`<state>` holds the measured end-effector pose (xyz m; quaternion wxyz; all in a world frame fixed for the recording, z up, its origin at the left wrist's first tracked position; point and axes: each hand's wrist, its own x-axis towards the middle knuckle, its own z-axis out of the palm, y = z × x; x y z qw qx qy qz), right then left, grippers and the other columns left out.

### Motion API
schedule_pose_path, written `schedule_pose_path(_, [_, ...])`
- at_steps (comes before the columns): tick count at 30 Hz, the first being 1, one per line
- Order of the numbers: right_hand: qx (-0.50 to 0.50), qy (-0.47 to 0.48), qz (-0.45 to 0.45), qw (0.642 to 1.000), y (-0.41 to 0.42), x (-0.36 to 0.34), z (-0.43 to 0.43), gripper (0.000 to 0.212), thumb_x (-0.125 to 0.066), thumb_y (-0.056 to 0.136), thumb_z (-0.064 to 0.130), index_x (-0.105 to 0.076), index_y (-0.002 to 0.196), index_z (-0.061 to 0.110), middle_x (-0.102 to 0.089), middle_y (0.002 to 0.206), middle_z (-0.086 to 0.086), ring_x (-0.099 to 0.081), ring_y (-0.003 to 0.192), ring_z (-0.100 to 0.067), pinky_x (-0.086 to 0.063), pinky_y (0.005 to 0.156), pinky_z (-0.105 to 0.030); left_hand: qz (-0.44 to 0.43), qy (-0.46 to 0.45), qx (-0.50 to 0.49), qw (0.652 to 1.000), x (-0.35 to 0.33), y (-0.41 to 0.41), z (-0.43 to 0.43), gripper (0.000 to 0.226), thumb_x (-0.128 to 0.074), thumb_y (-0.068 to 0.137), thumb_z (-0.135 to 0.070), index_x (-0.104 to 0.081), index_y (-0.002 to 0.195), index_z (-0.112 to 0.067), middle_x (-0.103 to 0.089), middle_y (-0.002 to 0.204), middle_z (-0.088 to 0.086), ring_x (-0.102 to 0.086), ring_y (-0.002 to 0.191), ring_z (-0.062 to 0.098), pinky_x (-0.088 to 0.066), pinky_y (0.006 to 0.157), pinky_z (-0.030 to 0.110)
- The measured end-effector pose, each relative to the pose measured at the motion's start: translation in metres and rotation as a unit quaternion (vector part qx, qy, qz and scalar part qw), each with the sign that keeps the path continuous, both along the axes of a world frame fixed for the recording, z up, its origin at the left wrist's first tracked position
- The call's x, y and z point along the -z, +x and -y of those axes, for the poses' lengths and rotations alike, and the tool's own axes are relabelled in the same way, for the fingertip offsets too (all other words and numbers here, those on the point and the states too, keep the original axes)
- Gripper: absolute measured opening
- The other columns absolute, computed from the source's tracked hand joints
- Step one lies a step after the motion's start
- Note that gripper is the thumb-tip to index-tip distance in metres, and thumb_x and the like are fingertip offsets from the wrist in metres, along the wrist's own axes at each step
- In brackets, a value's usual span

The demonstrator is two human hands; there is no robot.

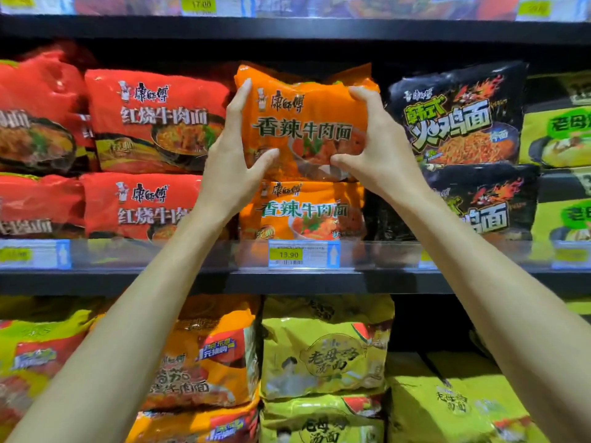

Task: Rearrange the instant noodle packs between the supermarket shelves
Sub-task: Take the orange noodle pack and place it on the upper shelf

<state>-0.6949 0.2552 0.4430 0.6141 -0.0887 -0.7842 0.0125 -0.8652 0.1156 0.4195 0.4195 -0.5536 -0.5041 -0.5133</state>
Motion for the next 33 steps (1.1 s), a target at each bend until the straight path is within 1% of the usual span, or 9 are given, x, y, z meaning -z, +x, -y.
schedule_pose_path(2, [0.040,0.011,-0.025,0.999,0.000,0.003,0.003,0.089,-0.083,0.077,0.025,-0.030,0.149,0.027,-0.055,0.128,-0.008,-0.058,0.113,-0.025,-0.052,0.093,-0.043,0.002,0.003,-0.011,1.000,-0.003,0.001,-0.002,0.086,-0.069,0.094,-0.021,-0.015,0.160,-0.021,-0.041,0.158,0.003,-0.046,0.141,0.019,-0.037,0.118,0.039])
schedule_pose_path(4, [0.080,0.016,-0.029,0.996,0.002,0.005,0.006,0.087,-0.083,0.077,0.028,-0.032,0.148,0.027,-0.055,0.123,-0.009,-0.060,0.108,-0.027,-0.052,0.089,-0.044,0.009,0.002,-0.014,1.000,-0.003,0.003,-0.003,0.086,-0.070,0.092,-0.022,-0.016,0.160,-0.020,-0.044,0.156,0.003,-0.047,0.140,0.019,-0.038,0.118,0.038])
schedule_pose_path(11, [0.158,0.022,-0.008,0.987,0.002,0.010,0.010,0.084,-0.077,0.085,0.030,-0.027,0.152,0.023,-0.053,0.125,-0.013,-0.061,0.107,-0.032,-0.050,0.080,-0.043,0.029,-0.010,-0.019,0.999,0.002,0.010,-0.001,0.084,-0.066,0.090,-0.022,-0.019,0.159,-0.022,-0.050,0.151,0.000,-0.052,0.134,0.018,-0.043,0.113,0.040])
schedule_pose_path(14, [0.140,0.018,0.001,0.990,0.008,0.013,0.010,0.081,-0.075,0.086,0.027,-0.028,0.151,0.023,-0.052,0.125,-0.013,-0.060,0.107,-0.031,-0.051,0.082,-0.041,0.033,-0.017,-0.026,0.999,0.006,0.012,0.004,0.083,-0.064,0.090,-0.020,-0.019,0.159,-0.022,-0.049,0.151,0.001,-0.051,0.135,0.019,-0.042,0.114,0.039])
schedule_pose_path(17, [0.096,0.002,0.016,0.995,0.015,0.012,0.009,0.078,-0.074,0.087,0.024,-0.029,0.151,0.024,-0.051,0.127,-0.014,-0.057,0.109,-0.028,-0.052,0.088,-0.040,0.039,-0.024,-0.029,0.999,0.007,0.013,0.008,0.083,-0.063,0.090,-0.022,-0.018,0.159,-0.025,-0.049,0.150,0.001,-0.051,0.134,0.018,-0.044,0.112,0.041])
schedule_pose_path(21, [0.071,-0.021,0.059,0.996,0.023,0.014,0.012,0.086,-0.075,0.086,0.025,-0.022,0.155,0.024,-0.050,0.134,-0.014,-0.054,0.117,-0.027,-0.046,0.092,-0.034,0.057,-0.037,-0.035,0.997,0.010,0.014,0.011,0.082,-0.064,0.090,-0.025,-0.019,0.158,-0.031,-0.052,0.146,0.003,-0.053,0.131,0.019,-0.047,0.109,0.044])
schedule_pose_path(24, [0.075,-0.024,0.072,0.994,0.026,0.018,0.015,0.091,-0.075,0.086,0.025,-0.019,0.157,0.023,-0.049,0.138,-0.014,-0.052,0.122,-0.028,-0.044,0.095,-0.033,0.059,-0.043,-0.038,0.997,0.013,0.017,0.014,0.083,-0.064,0.090,-0.026,-0.017,0.158,-0.034,-0.050,0.147,0.003,-0.053,0.131,0.020,-0.048,0.107,0.046])
schedule_pose_path(29, [0.079,-0.032,0.081,0.993,0.030,0.020,0.024,0.093,-0.074,0.086,0.021,-0.015,0.158,0.023,-0.049,0.137,-0.015,-0.055,0.117,-0.028,-0.048,0.093,-0.038,0.056,-0.049,-0.054,0.996,0.015,0.021,0.021,0.082,-0.063,0.090,-0.026,-0.016,0.157,-0.036,-0.052,0.142,0.004,-0.055,0.125,0.022,-0.050,0.101,0.044])
schedule_pose_path(33, [0.093,-0.037,0.076,0.992,0.033,0.022,0.030,0.090,-0.072,0.088,0.021,-0.014,0.158,0.022,-0.048,0.136,-0.015,-0.055,0.116,-0.029,-0.045,0.086,-0.032,0.065,-0.052,-0.050,0.995,0.016,0.022,0.029,0.082,-0.063,0.092,-0.025,-0.015,0.158,-0.036,-0.048,0.145,0.005,-0.053,0.127,0.023,-0.047,0.103,0.043])
